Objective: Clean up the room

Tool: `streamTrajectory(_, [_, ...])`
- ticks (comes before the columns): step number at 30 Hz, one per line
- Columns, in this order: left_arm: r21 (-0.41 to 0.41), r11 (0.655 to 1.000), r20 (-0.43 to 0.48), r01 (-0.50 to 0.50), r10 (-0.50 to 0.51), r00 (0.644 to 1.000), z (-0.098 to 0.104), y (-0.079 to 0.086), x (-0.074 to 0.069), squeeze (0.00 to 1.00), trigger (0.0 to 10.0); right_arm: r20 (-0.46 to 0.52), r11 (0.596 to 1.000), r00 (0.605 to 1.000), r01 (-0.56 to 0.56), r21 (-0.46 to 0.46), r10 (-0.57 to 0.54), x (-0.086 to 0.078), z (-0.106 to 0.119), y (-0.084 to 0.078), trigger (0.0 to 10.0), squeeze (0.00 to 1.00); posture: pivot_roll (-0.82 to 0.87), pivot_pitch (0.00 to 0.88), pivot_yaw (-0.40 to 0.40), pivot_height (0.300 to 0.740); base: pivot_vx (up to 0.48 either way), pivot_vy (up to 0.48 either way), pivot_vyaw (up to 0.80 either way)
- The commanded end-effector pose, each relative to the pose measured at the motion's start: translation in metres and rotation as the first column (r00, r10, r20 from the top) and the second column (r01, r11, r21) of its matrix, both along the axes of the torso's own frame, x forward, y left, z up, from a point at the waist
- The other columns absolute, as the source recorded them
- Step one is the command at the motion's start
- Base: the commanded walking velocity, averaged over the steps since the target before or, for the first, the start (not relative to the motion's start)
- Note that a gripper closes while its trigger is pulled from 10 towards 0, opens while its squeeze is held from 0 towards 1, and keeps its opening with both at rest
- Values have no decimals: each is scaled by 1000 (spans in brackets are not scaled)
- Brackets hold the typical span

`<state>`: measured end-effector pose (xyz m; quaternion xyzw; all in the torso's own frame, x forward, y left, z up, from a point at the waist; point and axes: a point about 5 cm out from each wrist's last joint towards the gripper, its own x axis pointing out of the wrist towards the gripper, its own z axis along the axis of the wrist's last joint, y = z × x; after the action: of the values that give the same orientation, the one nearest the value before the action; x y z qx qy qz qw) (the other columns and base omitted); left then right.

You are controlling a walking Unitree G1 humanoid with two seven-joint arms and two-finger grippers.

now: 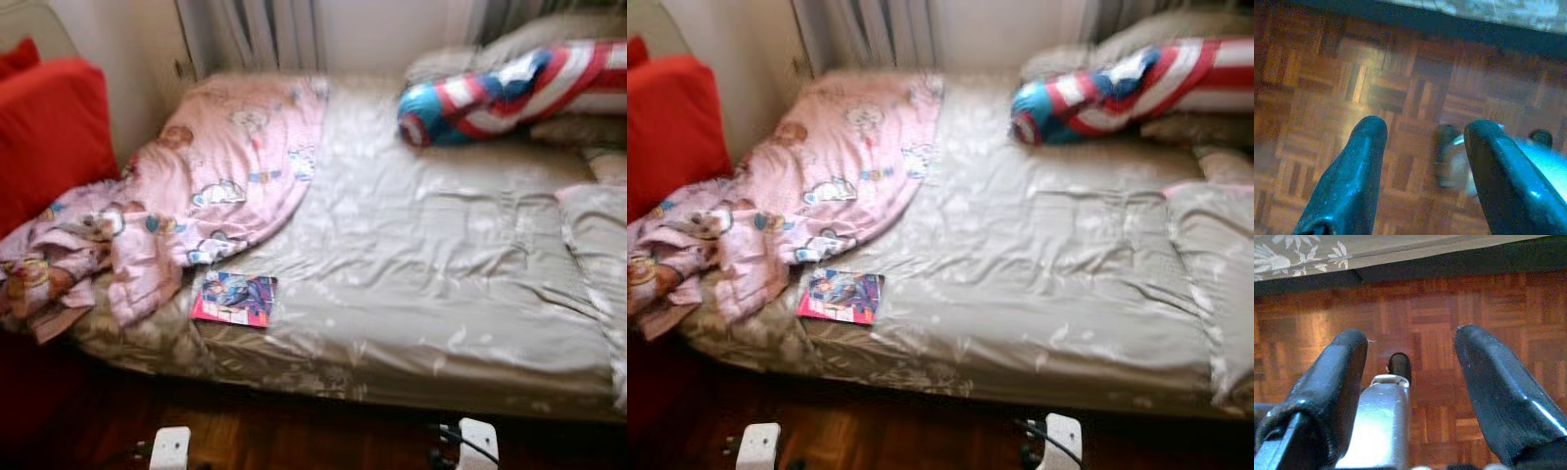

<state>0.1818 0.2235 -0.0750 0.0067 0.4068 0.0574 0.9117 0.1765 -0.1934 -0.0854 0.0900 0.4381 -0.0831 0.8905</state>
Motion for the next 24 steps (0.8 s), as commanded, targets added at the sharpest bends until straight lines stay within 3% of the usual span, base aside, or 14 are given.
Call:
streamTrajectory(1, [9, 999, -29, -37, 38, 999, -4, 9, -12, 0, 10000, -24, 1000, 1000, -18, 23, 18, -4, -3, 9, 10000, 0, 40, 144, 3, 740, 0, 480, 0])
streamTrajectory(24, [8, 999, -17, -43, 43, 999, -3, 7, -10, 0, 10000, -31, 999, 999, -22, 25, 23, -5, -4, 10, 10000, 0, 45, 140, 1, 740, 0, 480, 0])
